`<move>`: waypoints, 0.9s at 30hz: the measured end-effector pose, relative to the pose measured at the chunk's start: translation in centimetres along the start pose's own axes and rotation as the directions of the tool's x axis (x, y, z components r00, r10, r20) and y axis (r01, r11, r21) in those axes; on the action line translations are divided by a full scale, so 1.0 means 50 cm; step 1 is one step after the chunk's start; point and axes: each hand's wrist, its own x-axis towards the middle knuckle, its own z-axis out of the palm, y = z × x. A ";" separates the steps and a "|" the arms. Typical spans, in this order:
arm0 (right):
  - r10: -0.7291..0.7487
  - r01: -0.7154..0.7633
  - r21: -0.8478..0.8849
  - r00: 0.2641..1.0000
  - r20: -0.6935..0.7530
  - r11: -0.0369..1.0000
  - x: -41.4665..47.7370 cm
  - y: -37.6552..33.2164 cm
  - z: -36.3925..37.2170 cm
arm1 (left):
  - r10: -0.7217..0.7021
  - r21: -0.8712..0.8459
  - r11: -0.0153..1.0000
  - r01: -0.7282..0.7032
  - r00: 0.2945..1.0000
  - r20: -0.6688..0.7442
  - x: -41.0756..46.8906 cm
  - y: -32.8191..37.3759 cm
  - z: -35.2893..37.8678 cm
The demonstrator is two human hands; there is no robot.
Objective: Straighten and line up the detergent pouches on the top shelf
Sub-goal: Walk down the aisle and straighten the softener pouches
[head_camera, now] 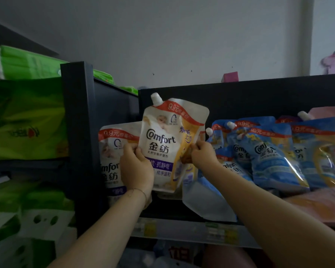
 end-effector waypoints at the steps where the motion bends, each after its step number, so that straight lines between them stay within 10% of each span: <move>1: 0.020 -0.020 -0.029 1.000 0.007 0.999 -0.001 0.010 -0.004 | -0.008 0.032 0.999 0.007 1.000 0.027 -0.010 -0.010 0.005; 14: -0.128 0.107 -0.437 0.992 -0.018 0.893 -0.044 0.050 -0.095 | -0.062 0.238 0.971 0.012 0.976 0.208 -0.099 -0.026 0.081; 27: -0.090 0.252 -0.536 0.946 0.311 0.805 -0.074 0.017 -0.227 | 0.440 0.033 0.892 -0.451 0.884 0.158 -0.120 0.028 -0.002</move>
